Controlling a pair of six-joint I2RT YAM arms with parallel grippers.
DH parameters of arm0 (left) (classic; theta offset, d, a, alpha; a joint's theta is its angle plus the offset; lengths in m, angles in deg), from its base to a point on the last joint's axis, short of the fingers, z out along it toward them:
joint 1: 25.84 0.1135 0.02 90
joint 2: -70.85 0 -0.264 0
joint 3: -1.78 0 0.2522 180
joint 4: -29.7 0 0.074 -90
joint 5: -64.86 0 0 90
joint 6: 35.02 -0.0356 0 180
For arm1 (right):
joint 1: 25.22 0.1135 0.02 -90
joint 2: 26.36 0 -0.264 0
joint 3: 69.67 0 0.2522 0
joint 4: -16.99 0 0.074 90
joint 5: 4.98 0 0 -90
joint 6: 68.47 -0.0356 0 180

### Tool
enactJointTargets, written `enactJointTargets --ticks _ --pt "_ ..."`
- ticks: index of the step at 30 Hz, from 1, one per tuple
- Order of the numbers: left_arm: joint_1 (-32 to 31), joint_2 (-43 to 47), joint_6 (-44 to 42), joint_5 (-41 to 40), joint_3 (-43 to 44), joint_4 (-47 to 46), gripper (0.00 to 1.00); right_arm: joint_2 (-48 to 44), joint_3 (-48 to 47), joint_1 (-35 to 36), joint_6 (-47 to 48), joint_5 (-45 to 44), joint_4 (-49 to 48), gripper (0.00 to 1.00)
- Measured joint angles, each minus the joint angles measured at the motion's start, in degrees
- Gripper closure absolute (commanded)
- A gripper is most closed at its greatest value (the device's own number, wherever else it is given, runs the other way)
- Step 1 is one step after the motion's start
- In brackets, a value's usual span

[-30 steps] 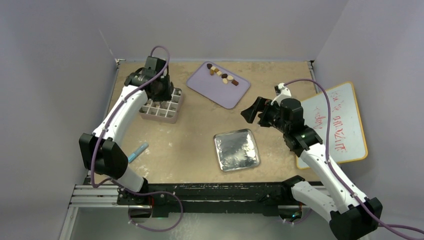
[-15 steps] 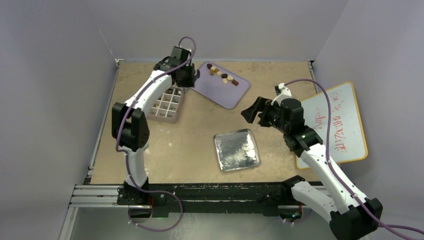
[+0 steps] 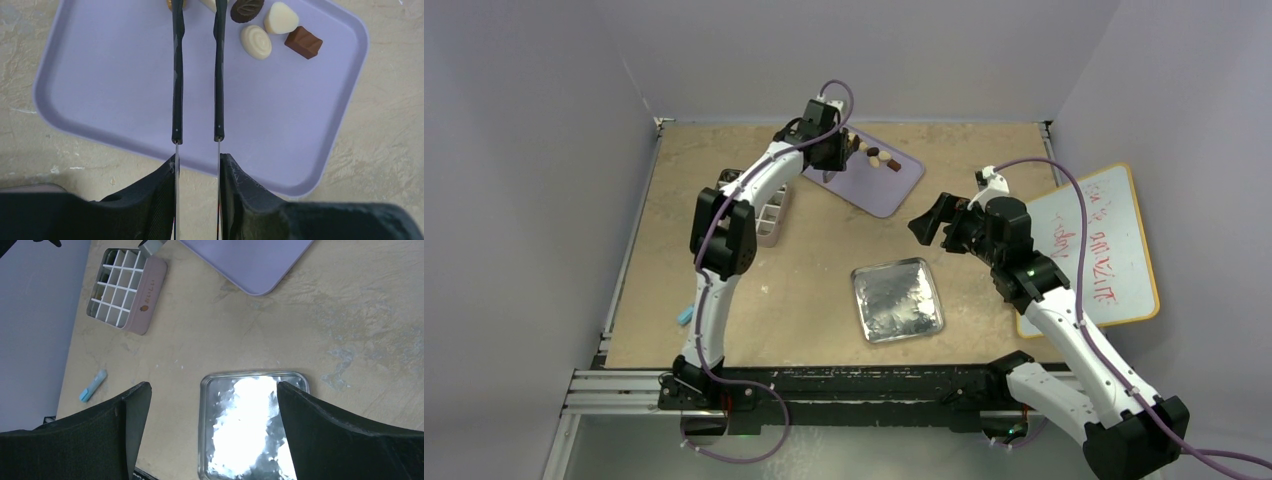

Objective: Pack the chocolate
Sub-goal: Pick up the fake chocolate from the plate.

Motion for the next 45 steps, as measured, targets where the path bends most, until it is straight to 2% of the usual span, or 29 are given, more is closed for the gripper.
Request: enactJointTargets --ticks 23,28,34,45 --pt "0.1 -3.7 -2.6 -3.6 0.6 -3.8 0.67 0.0 0.0 0.0 0.5 -1.0 1.0 0.03" --pt "0.2 -6.0 -3.3 -3.5 1.5 -3.7 0.71 0.1 -0.8 0.0 0.6 -1.0 1.8 0.03" --pt "0.2 -7.7 -3.5 -3.2 2.7 -3.0 0.85 0.2 -0.9 0.0 0.6 -1.0 1.7 0.03" --pt "0.2 -6.2 -3.0 -3.2 2.7 0.0 0.86 0.2 -0.9 0.0 0.6 -0.9 1.6 0.03"
